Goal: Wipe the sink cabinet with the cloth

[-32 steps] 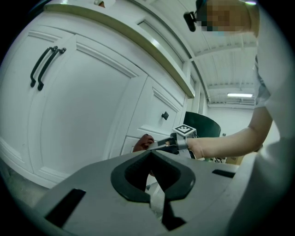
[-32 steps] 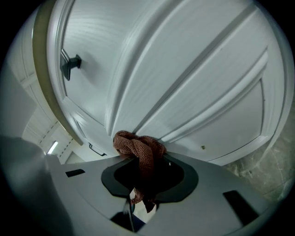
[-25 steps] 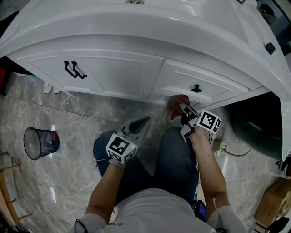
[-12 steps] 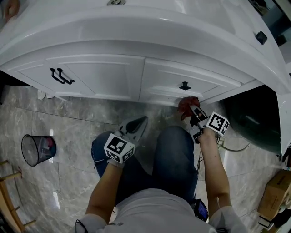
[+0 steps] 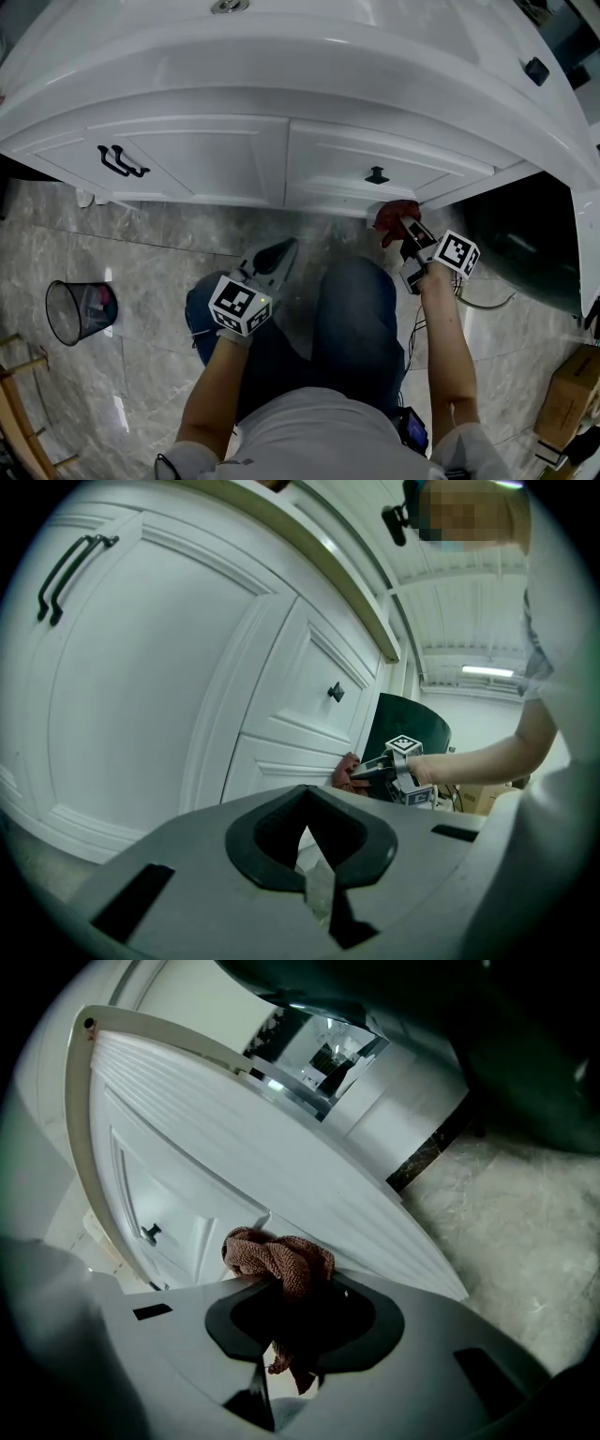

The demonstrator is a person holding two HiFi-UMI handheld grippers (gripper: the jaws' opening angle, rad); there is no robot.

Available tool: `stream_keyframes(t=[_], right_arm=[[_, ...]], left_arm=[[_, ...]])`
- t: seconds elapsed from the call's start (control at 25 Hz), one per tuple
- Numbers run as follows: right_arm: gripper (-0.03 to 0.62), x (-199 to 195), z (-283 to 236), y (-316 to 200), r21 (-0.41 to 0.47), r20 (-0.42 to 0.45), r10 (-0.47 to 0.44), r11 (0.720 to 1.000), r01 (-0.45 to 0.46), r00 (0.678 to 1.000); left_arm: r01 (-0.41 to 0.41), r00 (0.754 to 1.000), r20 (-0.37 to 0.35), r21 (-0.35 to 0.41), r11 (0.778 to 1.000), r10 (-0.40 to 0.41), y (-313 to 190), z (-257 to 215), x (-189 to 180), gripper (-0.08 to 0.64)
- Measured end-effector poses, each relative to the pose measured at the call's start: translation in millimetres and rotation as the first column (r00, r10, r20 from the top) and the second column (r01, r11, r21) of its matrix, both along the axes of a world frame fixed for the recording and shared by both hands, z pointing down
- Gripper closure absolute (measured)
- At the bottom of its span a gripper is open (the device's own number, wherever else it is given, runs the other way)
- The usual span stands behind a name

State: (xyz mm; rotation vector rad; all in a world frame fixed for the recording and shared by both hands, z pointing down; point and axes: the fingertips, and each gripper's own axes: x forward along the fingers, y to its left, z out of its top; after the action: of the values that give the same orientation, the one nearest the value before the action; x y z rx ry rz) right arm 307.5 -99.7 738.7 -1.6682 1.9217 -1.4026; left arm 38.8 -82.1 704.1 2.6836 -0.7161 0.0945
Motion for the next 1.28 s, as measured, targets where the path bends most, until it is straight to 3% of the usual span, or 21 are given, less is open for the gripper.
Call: stream_keyframes(t=[0.56, 0.92, 1.28], right_arm=[[0.492, -2.3, 96.3, 1.5, -0.199, -0.046, -0.011, 0.98, 0.002, 0.999], [0.494, -18.3, 126.8, -5.4, -0.214, -0.094, 0.006, 0.976, -0.026, 0.996], [0.494, -46.9, 128.3, -17.5, -0.211, -0.092, -0.063, 0.977, 0.042, 0.994]], left_arm=[[0.014, 1.0, 0.011, 0.022, 1.0, -0.014, 8.9, -11.3, -7.3, 0.549], [0.038, 0.999, 0.026, 0.044, 0.998, -0.039, 16.8, -21.3, -28.8, 0.549], [0.062, 0.998, 0.026, 0.052, 0.997, -0.064, 20.6, -28.2, -47.4, 0.549]])
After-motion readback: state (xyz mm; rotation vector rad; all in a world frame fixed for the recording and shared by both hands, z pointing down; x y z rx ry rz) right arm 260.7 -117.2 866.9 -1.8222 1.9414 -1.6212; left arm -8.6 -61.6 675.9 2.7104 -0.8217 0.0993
